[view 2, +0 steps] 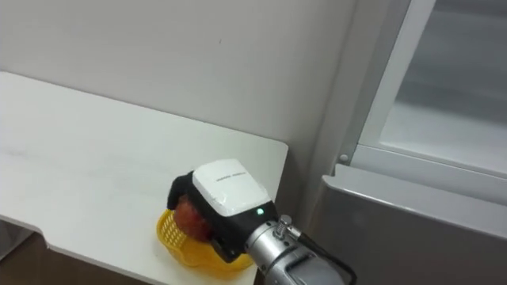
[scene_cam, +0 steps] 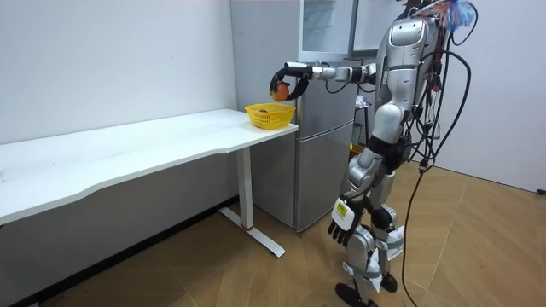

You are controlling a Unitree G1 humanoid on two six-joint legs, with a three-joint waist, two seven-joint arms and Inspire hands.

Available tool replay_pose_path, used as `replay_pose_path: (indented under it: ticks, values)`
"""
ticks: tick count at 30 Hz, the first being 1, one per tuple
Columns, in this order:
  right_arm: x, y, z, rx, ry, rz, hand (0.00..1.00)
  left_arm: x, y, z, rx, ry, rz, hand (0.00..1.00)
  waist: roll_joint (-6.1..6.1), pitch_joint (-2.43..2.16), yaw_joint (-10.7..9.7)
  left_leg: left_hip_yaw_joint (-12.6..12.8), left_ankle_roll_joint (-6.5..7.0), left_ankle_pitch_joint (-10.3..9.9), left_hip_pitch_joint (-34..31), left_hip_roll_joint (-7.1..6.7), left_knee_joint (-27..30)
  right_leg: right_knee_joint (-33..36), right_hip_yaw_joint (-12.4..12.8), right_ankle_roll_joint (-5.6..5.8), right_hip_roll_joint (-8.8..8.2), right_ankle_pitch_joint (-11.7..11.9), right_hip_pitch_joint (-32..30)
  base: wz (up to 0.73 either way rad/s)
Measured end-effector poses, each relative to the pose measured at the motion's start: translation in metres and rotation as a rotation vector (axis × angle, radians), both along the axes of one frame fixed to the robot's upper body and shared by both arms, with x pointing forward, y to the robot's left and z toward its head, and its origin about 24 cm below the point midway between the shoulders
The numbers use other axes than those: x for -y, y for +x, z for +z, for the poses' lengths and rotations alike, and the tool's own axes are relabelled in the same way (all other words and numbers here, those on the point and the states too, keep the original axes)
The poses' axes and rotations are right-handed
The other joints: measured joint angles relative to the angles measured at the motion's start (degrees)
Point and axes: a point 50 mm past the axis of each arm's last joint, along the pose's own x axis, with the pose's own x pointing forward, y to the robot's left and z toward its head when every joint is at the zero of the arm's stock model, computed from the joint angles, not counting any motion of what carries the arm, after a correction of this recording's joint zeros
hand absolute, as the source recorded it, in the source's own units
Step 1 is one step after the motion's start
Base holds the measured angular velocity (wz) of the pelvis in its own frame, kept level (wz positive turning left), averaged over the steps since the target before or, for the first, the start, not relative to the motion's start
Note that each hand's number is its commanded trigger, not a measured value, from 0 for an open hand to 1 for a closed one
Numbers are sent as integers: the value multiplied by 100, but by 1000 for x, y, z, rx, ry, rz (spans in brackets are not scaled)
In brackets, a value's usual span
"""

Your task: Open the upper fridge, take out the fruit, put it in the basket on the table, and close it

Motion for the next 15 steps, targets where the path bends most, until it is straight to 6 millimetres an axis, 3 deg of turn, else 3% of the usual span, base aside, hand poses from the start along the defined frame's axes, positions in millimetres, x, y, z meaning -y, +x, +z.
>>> replay_pose_path:
  ticks: [15]
  values:
    - [9, 6, -12, -60, 9, -58, 100, 0, 3, 1, 4, 10, -2, 0, 12, 8, 2, -118, 2, 2, -18, -12, 1, -7, -112, 0, -12, 0, 13, 3]
